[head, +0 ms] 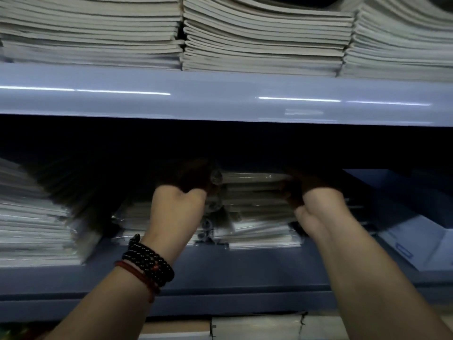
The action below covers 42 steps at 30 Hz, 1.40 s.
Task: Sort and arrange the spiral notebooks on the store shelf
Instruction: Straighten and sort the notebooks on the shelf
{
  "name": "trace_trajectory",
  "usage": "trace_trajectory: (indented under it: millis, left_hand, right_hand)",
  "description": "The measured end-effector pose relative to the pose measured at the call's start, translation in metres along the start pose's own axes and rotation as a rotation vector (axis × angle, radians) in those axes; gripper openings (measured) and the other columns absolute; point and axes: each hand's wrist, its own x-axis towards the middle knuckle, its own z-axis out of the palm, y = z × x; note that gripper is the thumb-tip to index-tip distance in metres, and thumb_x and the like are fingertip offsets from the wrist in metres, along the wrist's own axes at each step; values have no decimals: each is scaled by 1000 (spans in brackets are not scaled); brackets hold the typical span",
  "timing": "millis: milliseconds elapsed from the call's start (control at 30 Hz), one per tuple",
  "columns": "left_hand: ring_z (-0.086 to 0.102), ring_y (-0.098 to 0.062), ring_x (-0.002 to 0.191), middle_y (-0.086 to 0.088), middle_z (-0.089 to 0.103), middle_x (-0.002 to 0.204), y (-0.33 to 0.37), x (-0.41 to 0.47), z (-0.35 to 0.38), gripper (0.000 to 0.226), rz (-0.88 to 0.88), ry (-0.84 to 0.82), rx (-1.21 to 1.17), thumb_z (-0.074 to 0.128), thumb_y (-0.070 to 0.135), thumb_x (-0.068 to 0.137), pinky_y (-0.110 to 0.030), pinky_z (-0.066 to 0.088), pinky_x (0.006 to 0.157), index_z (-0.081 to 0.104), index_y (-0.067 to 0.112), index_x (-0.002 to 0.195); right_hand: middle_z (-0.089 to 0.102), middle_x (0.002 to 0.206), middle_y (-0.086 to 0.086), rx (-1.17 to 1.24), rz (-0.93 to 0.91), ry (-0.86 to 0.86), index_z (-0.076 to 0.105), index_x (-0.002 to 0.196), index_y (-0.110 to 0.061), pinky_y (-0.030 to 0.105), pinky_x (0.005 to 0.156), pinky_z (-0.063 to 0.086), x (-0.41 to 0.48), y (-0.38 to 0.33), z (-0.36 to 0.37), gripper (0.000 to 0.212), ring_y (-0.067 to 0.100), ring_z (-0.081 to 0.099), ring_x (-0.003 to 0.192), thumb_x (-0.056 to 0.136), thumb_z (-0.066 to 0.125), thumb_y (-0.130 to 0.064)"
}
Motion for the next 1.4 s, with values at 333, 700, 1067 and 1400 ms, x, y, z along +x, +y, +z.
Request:
trace_trajectory:
  millis: [333, 700, 1067, 1400]
  left_hand:
    - [66, -30, 94, -8, 71, 106, -3, 2, 12, 37, 345, 58, 442, 66, 35, 94, -34, 51, 80, 67, 26, 129]
    - [66, -31, 100, -8, 70, 116, -18, 5, 19, 39, 357, 92, 425, 67, 34, 95, -33, 49, 81, 64, 31, 133]
    - [56, -34, 59, 0, 43, 48, 17, -22, 24, 40, 289, -101, 861, 58, 28, 92, -29, 33, 58, 43, 11, 59]
    - [59, -18, 71, 3, 59, 75, 27, -56, 99, 24, 525, -217, 556, 53, 32, 94, -35, 54, 72, 70, 15, 91]
  right_hand:
    - [75, 83, 5, -237, -276, -104, 78, 80, -14, 35, 88, 57, 1, 20, -9, 27, 19, 70, 81, 83, 65, 10]
    - [63, 128, -3, -1431, -695, -159, 67, 122, -35, 41, 100, 45, 11, 27, -40, 31, 27, 55, 118, 99, 47, -39]
    - [59, 77, 1, -961, -206, 67, 54, 72, -20, 24, 61, 49, 17, -10, -67, 23, 18, 57, 69, 90, 67, -17]
    - [60, 78, 11, -529, 12, 137, 61, 93, -4, 24, 48, 39, 6, -24, -78, 7, 20, 52, 62, 93, 54, -3]
